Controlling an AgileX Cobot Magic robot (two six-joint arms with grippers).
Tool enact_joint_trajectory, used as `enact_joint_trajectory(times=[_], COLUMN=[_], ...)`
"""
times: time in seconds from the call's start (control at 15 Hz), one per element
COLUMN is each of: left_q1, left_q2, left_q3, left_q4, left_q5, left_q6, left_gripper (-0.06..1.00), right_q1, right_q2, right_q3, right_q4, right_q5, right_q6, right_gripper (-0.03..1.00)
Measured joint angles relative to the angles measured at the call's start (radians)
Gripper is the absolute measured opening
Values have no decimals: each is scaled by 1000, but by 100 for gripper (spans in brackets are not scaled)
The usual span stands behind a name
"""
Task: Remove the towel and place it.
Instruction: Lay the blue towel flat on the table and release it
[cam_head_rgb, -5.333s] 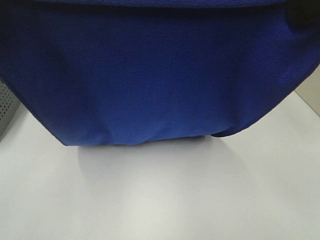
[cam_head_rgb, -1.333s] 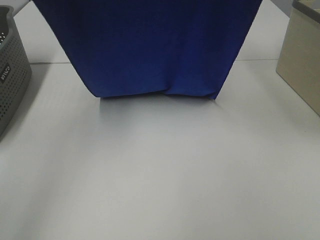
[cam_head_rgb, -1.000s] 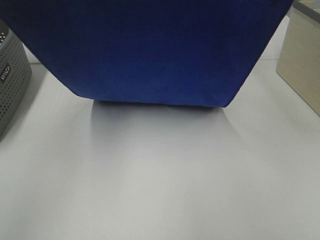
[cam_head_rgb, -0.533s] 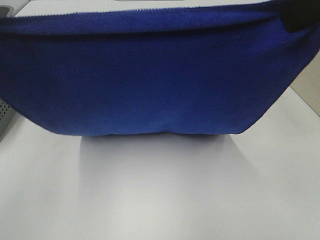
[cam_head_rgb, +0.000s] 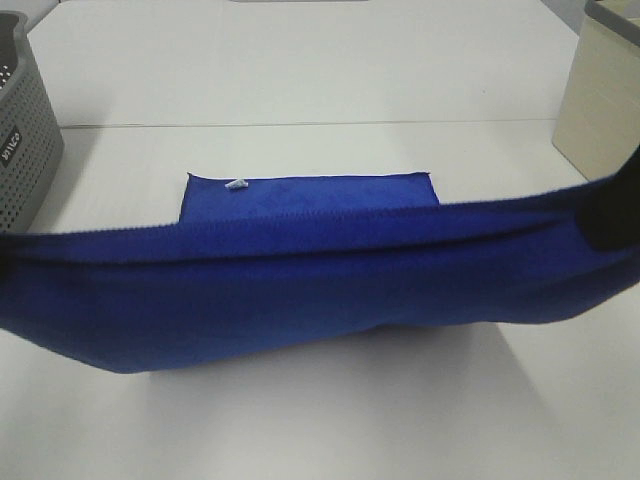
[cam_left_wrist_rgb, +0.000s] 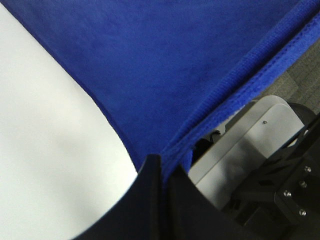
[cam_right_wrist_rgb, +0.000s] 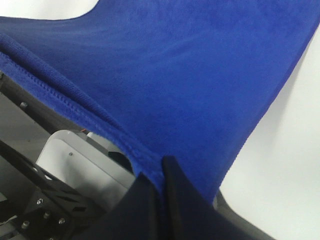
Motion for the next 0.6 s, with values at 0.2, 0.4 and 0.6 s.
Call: enact_joint_trajectory(times=[0.2,0.4,0.6], left_q1=[5,9,12], left_q2=[-1,48,171], left_q3=[121,190,211], left_q4=[-45,-64,-65], left_q5=[3,14,17], left_q6=[0,0,0], left_gripper=[0,0,0], right_q1=[-2,-10,-10], right_q2=[0,47,163], right_q3=[123,210,272], right_q4=[36,83,105], right_q5=[-1,-1,-1], right_q6=[0,0,0], right_gripper=[2,2,2])
